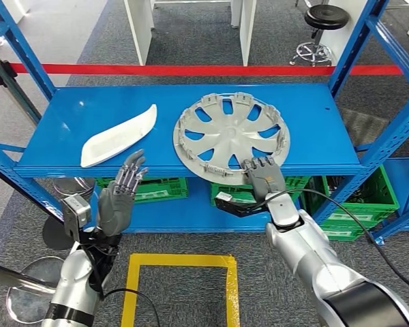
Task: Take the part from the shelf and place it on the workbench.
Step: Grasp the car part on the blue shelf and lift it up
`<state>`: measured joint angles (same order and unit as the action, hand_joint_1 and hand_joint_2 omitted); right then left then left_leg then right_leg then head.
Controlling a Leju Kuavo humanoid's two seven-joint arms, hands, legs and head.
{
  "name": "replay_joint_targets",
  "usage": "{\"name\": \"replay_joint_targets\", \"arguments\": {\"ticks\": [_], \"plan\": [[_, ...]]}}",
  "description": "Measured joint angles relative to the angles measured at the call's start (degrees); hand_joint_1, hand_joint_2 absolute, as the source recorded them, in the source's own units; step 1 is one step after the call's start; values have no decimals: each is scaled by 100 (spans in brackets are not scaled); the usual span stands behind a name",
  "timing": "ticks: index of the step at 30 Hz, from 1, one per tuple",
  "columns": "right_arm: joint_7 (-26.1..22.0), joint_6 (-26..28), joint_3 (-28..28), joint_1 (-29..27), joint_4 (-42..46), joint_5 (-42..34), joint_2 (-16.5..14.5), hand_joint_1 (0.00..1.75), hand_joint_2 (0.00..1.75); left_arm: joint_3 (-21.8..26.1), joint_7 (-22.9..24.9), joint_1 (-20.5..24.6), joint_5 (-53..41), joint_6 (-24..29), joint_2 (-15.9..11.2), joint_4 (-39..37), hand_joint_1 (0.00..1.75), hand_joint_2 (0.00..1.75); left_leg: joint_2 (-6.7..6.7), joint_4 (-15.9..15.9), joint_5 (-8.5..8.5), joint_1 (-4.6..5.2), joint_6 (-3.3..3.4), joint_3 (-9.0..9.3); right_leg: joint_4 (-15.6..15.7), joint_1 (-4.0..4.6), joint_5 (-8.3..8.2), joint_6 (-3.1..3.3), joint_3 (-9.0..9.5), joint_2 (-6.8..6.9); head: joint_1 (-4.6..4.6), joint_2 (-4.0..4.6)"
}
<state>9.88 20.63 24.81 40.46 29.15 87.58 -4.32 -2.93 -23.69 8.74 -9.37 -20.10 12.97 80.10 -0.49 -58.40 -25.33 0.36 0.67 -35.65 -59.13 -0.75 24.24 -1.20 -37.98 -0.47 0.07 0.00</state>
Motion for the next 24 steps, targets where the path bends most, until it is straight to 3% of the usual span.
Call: {"name": "replay_joint_targets", "arguments": {"ticks": [8, 17, 20, 24], "plan": [[221, 533, 154, -65, -15, 2, 136, 175, 175, -524, -13, -213, 161, 8, -79, 553, 0, 0, -2, 0, -2, 0, 3, 1, 1, 0, 1, 0, 3, 4, 0, 0], [475, 940, 419, -180, 7, 2, 314, 175, 175, -739, 11, -397, 303, 113, -146, 821, 0, 0, -4, 0, -2, 1, 4, 3, 2, 0, 0, -1, 8, 9, 1, 0], [236, 1219, 313, -349, 177, 2, 338, 175, 175, -740, 92, -479, 400, 156, -145, 908, 0, 0, -5, 0, -2, 1, 4, 2, 2, 0, 0, -1, 9, 10, 0, 0], [-490, 1352, -178, -768, 923, -3, 313, 175, 175, -737, 144, -597, 236, 358, -112, 1056, 0, 0, -5, 0, -6, 1, 9, 1, 2, 0, 1, -1, 9, 10, -1, 0]]}}
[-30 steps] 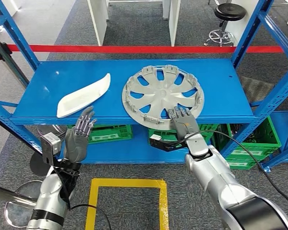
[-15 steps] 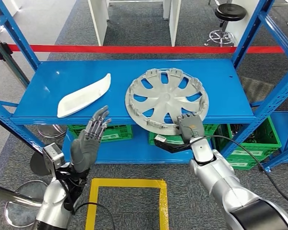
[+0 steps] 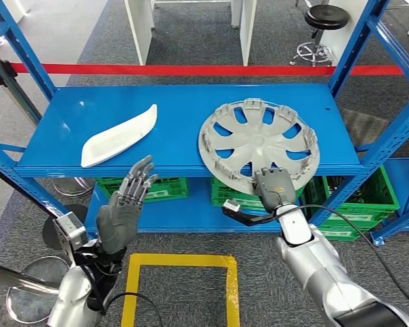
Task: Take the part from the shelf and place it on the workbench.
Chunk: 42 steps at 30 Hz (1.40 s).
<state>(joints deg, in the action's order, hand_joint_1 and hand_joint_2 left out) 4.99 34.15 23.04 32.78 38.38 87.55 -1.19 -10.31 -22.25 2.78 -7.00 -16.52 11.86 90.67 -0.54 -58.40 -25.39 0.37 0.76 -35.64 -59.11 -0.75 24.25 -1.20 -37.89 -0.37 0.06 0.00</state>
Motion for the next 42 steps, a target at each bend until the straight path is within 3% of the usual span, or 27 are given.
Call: {"name": "replay_joint_targets", "arguments": {"ticks": [5, 11, 17, 20, 28, 33, 37, 42], "plan": [[-1107, -372, -758, -729, 1817, -95, -321, 175, 175, 25, -34, -132, -356, 171, 114, 233, 0, 0, 0, 1, -5, -1, -4, -1, 0, 3, 5, 2, -2, 1, 2, 0], [-1640, -630, -1055, -1270, 3395, -576, -627, 175, 175, 93, -55, -198, -400, 171, 212, 362, 0, 0, -1, 3, -5, -1, -5, 0, 0, 4, 7, 3, -1, 2, 1, 0], [-2188, -1038, -1133, -1965, 5178, -2092, -980, 175, 175, 248, -179, -365, -651, 423, 304, 448, 0, 0, 0, 3, -7, -1, -6, -1, 0, 2, 7, 2, -2, 1, 1, 0], [-2319, -1203, -1176, -2179, 5885, -2457, -1125, 175, 175, 319, -205, -424, -695, 451, 319, 503, 0, 0, 0, 3, -11, 0, -7, 0, 1, 2, 10, 1, -2, 1, 2, 0], [-2521, -1345, -1329, -2384, 6551, -2904, -1308, 175, 175, 410, -358, -484, -732, 444, 336, 594, 0, 0, 1, 2, -13, 1, -6, 0, 2, 0, 11, -4, -1, 0, 0, 0], [-2881, -1945, -1614, -2575, 7050, -4871, -1481, 175, 175, 565, -821, -703, -906, 592, 369, 931, 0, 0, 0, 1, -13, 0, -6, 0, 1, 1, 13, -3, -2, 2, 1, 0], [-2871, -2477, -1865, -2688, 7365, -6526, -1490, 175, 175, 793, -1046, -893, -1204, 869, 413, 1329, 0, 0, 1, 2, -21, 0, -4, 1, 1, 1, 18, -2, -1, -3, 0, 0], [-2691, -2635, -2029, -2777, 7270, -7381, -1490, 175, 175, 1028, -1264, -1146, -1343, 1313, 449, 1656, 0, 0, 2, 3, -27, 0, -1, 2, 2, 1, 22, -6, 0, -6, 1, 0]]}}
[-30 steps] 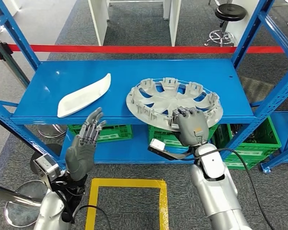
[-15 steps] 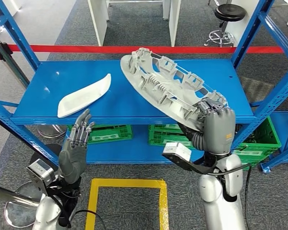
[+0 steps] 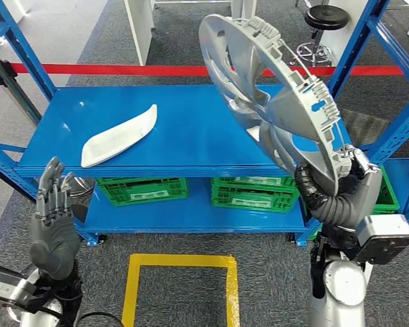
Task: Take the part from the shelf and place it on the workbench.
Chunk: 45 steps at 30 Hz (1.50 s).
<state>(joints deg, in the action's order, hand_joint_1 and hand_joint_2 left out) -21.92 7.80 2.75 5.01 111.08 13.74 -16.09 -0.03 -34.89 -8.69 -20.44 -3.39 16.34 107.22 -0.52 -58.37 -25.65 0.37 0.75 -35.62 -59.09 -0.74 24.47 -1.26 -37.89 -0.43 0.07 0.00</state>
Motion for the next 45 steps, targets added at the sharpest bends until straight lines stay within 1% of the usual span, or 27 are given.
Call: {"name": "replay_joint_targets", "arguments": {"ticks": [2, 7, 10, 14, 18, 23, 30, 35, 38, 42, 45], "plan": [[53, 53, -36, -22, -94, -47, 0, 175, 175, 47, -95, -133, 30, 71, 19, 61, 0, 0, -1, 0, 0, 0, 0, 0, 0, 0, 0, 0, 0, 3, -1, 0], [-62, 35, -136, -187, -249, 69, 0, 175, 175, 162, -180, -386, 278, 48, 60, 154, 0, 0, -1, 0, 0, 0, 0, 0, 0, 0, 0, 0, 1, 5, 0, 0], [-28, 95, -207, -219, -309, 477, -1, 175, 175, 214, -109, -444, 348, -16, 75, 161, 0, 0, -1, 0, 0, 0, 1, 0, 0, 0, 0, 0, 1, 5, -1, 0], [73, 298, -249, -291, -349, 1103, -2, 175, 175, 265, -54, -488, 344, -104, 88, 159, 0, 0, -1, 0, -1, 0, 2, 0, 0, 0, 1, 0, 0, 5, -1, 0], [163, 456, -290, -332, -359, 1300, -2, 175, 175, 295, -5, -514, 275, -135, 93, 152, 0, 0, -1, 0, -1, 1, 2, 0, 0, 0, 1, 0, 0, 5, 0, 0], [291, 500, -361, -359, -368, 1573, -2, 175, 175, 306, 49, -527, 225, -142, 98, 142, 0, 0, -1, 0, -1, 1, 2, 0, 0, 0, 1, 0, 0, 4, -1, 0], [245, 673, -382, -442, -373, 1982, -2, 175, 175, 306, 122, -532, 187, -144, 103, 135, 0, 0, -1, -1, -1, 0, 2, 1, 0, 0, 1, 0, 0, 4, 0, 0], [118, 798, -379, -646, -325, 2245, -4, 175, 175, 280, 258, -532, 229, -135, 103, 124, 0, 0, -1, -3, -7, 3, 4, 1, 4, -3, 5, -1, 2, 6, 0, 0], [17, 913, -368, -876, -250, 2339, -22, 175, 175, 250, 396, -532, 308, -79, 103, 97, 0, 0, -2, -9, -20, 13, 12, 1, 9, -12, 8, -6, 7, 10, 0, 0], [255, 887, -324, -931, -133, 2400, -31, 175, 175, 222, 462, -531, 326, -20, 103, 79, 0, 0, -1, -16, -32, 33, 25, 5, 9, -32, 7, -24, 9, -1, 1, 0], [339, 895, -251, -936, 7, 2463, -31, 175, 175, 211, 481, -535, 326, -15, 103, 79, 0, 0, -1, -39, -45, 50, 55, 3, 9, -48, 8, -50, 17, 1, 1, 0]]}}
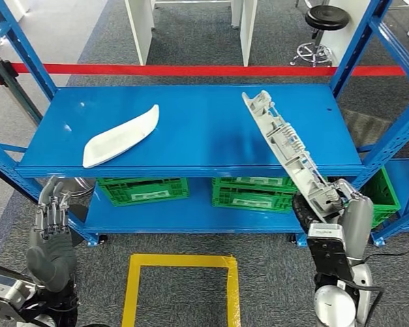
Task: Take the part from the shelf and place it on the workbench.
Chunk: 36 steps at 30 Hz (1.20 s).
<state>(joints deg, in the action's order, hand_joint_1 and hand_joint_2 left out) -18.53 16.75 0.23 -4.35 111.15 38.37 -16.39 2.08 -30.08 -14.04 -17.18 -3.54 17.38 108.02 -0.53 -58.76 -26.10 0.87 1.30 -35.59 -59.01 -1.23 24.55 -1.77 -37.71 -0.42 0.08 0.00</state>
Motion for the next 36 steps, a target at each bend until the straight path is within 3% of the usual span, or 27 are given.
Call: {"name": "replay_joint_targets", "arguments": {"ticks": [3, 5, 6, 8, 10, 11, 13, 15, 16, 18, 20, 22, 24, 25, 26, 27, 29, 31, 34, 36], "plan": [[-29, -58, 61, -10, 109, 11, 0, 175, 175, -1, 19, -5, 9, 0, 2, 0, 0, 0, 3, 21, 18, -4, 58, 26, 18, -7, -4, -48, 27, 0, 1, 0], [-150, -121, 86, -77, 122, 17, 1, 175, 175, -3, 24, -11, 27, -50, 9, 0, 0, 0, 20, 106, 70, -38, 110, 86, -96, 1, 114, -78, -14, 3, -10, 0], [-249, -130, 102, -147, 115, -18, 2, 175, 175, -4, 21, -19, 32, -95, 13, -2, 0, 0, 28, 145, 89, -58, 129, 113, -310, 6, 265, -87, -99, 5, -24, 0], [-459, -142, 146, -316, 77, -180, 2, 175, 175, -5, 2, -53, -8, -181, 19, -12, 0, 0, 33, 158, 93, -63, 145, 125, -1032, 5, 662, -104, -393, 9, -47, 0], [-558, -182, 172, -444, 23, -322, -2, 175, 175, -5, -18, -94, -64, -224, 25, -24, 0, 0, 34, 154, 89, -63, 142, 123, -1522, 0, 840, -119, -583, 13, -52, 0], [-569, -212, 180, -498, 0, -368, -6, 175, 175, -5, -24, -112, -77, -232, 29, -27, 0, 0, 34, 149, 84, -65, 134, 123, -1453, -4, 777, -124, -521, 19, -52, 0], [-586, -262, 197, -581, -28, -413, -17, 175, 175, -5, -27, -143, -83, -240, 36, -23, 0, 0, 27, 112, 63, -73, 96, 122, -759, -20, 495, -129, -103, 35, -54, 0], [-622, -296, 225, -618, -35, -389, -31, 175, 175, -6, -28, -178, -58, -268, 40, 16, 0, 0, 16, 42, 27, -60, 24, 107, -150, -15, 345, -84, 290, 27, -52, 0], [-647, -303, 242, -631, -36, -353, -37, 175, 175, -8, -26, -193, -40, -292, 43, 44, 0, 0, 13, 17, 20, -54, -13, 102, -41, -5, 342, -49, 368, 15, -49, 0], [-688, -298, 287, -664, -38, -254, -47, 175, 175, -17, -8, -217, -16, -343, 45, 86, 0, 0, 9, 8, 30, -63, -69, 103, -44, 14, 326, 34, 377, -2, -41, 0], [-705, -281, 335, -685, -38, -183, -51, 175, 175, -38, 22, -236, -10, -373, 46, 98, 0, 0, 12, -91, -72, -80, -127, 71, -29, 5, 297, 113, 375, 5, -31, 0], [-697, -270, 375, -690, -40, -171, -55, 175, 175, -65, 48, -251, 13, -389, 46, 102, 0, 0, 16, -591, -417, -96, -187, -117, -16, -5, 273, 174, 364, 21, 2, 0], [-666, -271, 396, -690, -52, -192, -54, 175, 175, -83, 67, -270, 41, -395, 46, 101, 0, 0, 17, -1379, -818, -109, -221, -416, -17, 3, 257, 199, 335, 35, 25, 0], [-648, -273, 400, -691, -63, -207, -54, 175, 175, -87, 72, -280, 51, -396, 46, 101, 0, 0, 17, -1635, -912, -111, -225, -503, -18, 7, 248, 204, 320, 40, 26, 0], [-635, -276, 401, -694, -74, -223, -54, 175, 175, -92, 76, -289, 59, -398, 46, 101, 0, 0, 17, -1683, -897, -111, -219, -493, -18, 10, 238, 205, 308, 43, 26, 0], [-629, -276, 401, -698, -81, -242, -54, 175, 175, -95, 79, -294, 65, -402, 46, 101, 0, 0, 17, -1480, -773, -110, -202, -363, -18, 13, 227, 200, 300, 43, 26, 0], [-636, -273, 401, -703, -82, -284, -55, 175, 175, -103, 85, -297, 70, -413, 47, 101, 0, 0, 17, -630, -428, -101, -138, 113, -18, 18, 207, 177, 294, 39, 26, 0], [-648, -268, 401, -705, -80, -312, -55, 175, 175, -110, 90, -300, 71, -420, 49, 101, 0, 0, 19, -12, -264, -74, -88, 431, -20, 29, 179, 129, 275, 38, 24, 0], [-652, -263, 401, -705, -79, -322, -54, 175, 175, -115, 100, -309, 70, -423, 56, 101, 0, 0, 20, 113, -215, -57, -35, 446, 0, 20, 135, 27, 249, 43, 24, 0], [-652, -262, 399, -706, -76, -332, -53, 175, 175, -125, 104, -313, 54, -420, 64, 101, 0, 0, 32, 168, -150, -81, 26, 438, -152, 17, 280, -25, 162, 42, 7, 0]]}}
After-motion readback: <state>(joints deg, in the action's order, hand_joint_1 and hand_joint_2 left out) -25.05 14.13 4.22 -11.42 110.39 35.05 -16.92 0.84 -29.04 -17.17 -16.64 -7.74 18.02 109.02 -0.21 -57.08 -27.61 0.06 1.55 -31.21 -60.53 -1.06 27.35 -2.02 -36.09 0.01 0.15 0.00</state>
